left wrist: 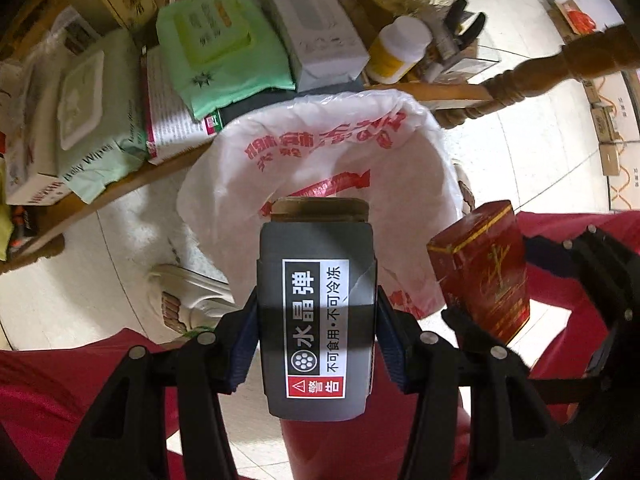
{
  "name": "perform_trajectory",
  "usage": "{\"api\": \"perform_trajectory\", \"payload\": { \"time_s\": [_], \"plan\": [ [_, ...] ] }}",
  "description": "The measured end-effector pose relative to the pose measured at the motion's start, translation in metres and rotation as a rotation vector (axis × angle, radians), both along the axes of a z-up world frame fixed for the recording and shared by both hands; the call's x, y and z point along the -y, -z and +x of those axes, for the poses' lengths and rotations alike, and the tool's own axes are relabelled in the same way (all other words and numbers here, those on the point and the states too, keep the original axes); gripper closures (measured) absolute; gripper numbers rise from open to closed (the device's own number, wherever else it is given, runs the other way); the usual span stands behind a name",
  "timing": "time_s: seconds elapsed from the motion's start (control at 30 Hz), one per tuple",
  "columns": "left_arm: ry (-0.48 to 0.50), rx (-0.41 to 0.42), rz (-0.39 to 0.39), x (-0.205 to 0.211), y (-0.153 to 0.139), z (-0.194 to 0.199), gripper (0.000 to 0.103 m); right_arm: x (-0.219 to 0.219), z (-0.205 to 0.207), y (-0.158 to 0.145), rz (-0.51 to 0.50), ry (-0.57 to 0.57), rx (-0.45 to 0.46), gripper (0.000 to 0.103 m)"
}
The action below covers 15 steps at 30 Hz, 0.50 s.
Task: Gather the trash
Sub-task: 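Lower both held items into the white trash bag and open both tools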
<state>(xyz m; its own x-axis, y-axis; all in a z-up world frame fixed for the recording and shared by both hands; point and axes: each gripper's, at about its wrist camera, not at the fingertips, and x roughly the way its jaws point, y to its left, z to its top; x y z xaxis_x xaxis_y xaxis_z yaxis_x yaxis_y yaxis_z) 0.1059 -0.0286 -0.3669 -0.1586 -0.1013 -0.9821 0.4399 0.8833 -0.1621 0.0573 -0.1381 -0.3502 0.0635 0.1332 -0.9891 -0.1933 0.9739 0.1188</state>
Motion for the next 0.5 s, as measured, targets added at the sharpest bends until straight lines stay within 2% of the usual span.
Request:
{"api": "perform_trajectory", "payload": {
  "time_s": [0.23,0.5],
  "plan": [
    [-0.057,-0.047,-0.005,0.001,0.028,0.014,0.051,-0.004,0.01,0.029,-0.003,0.015,-0.051,0.043],
    [-0.062,-0.084,0.019,0.003,0.048,0.023,0.051,-0.007,0.019,0.06,0.014,0.034,-0.12,0.043]
  ]
}}
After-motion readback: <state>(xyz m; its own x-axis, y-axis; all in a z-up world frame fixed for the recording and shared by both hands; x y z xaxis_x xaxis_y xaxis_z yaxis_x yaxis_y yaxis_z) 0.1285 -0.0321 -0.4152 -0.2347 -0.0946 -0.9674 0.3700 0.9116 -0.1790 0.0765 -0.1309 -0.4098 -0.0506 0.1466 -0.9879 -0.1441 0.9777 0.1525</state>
